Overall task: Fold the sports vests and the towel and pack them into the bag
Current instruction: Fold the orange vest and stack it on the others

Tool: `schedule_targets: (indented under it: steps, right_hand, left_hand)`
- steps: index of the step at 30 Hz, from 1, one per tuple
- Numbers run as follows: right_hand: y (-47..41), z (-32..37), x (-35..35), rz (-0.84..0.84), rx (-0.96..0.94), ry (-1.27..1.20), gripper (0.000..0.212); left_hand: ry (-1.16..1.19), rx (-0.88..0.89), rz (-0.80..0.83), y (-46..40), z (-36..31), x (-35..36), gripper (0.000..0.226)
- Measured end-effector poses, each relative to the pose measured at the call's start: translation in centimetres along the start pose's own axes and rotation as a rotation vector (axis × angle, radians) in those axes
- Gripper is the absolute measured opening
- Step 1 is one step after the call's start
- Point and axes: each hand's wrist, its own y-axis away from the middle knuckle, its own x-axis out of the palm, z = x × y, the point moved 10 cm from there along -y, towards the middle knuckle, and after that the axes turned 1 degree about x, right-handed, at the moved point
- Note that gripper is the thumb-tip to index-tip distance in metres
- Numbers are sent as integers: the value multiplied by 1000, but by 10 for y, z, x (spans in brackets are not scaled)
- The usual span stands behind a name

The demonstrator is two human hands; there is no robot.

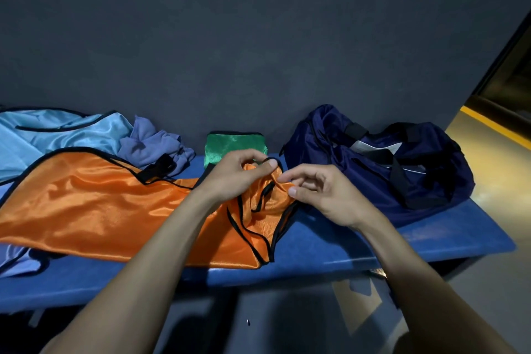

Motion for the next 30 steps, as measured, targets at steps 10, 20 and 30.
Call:
schedule_targets:
  steps: [10, 20, 30]
  right_hand:
    - [-3, -8, 0, -92, 108, 58, 29]
    - [-16, -20, -12, -392, 202, -79, 26]
    - [-10, -40, -18, -489, 352, -258, 44]
  left_hand:
    - [215, 44, 16, 6, -16, 1, 36]
    - [-170, 132, 57, 16, -30, -19, 26]
    - [-299, 67, -242, 26, -46, -60, 15]
